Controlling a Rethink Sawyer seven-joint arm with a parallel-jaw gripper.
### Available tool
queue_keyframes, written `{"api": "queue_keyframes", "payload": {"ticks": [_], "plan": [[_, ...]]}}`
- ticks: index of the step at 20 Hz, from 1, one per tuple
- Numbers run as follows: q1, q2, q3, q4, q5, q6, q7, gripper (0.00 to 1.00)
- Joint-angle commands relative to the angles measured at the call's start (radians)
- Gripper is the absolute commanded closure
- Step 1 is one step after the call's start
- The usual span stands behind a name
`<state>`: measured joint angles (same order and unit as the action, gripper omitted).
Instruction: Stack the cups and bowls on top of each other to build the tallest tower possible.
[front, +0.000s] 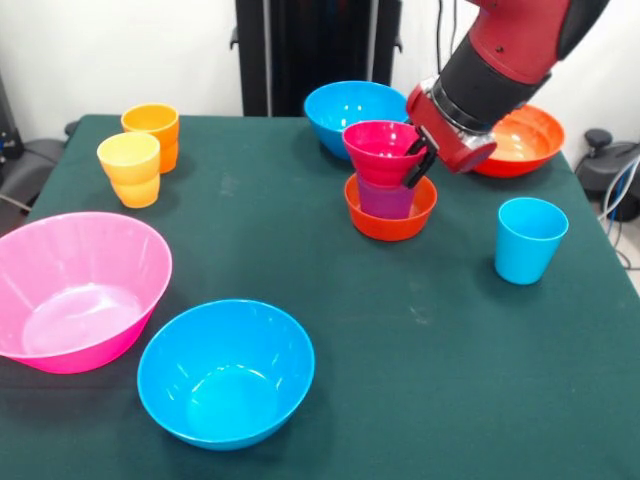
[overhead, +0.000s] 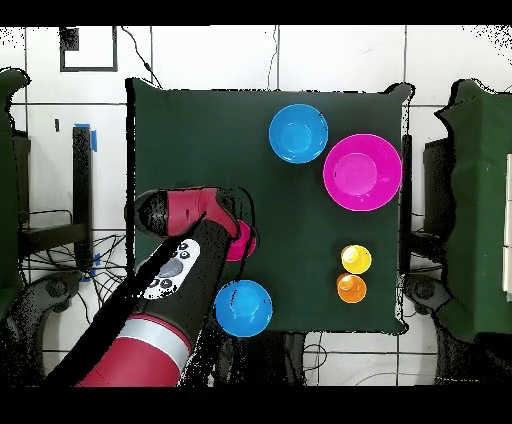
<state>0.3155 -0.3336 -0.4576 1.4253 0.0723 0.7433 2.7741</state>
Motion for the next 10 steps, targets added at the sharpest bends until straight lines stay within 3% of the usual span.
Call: {"api": "queue_keyframes", "payload": {"ticks": [1, 10], "plan": [[0.001, 0.009, 0.018, -0.051, 0.052, 0.019, 0.192, 1.00], [-0.021, 0.009, 0.061, -0.039, 0.089, 0.069, 0.125, 1.00]]}}
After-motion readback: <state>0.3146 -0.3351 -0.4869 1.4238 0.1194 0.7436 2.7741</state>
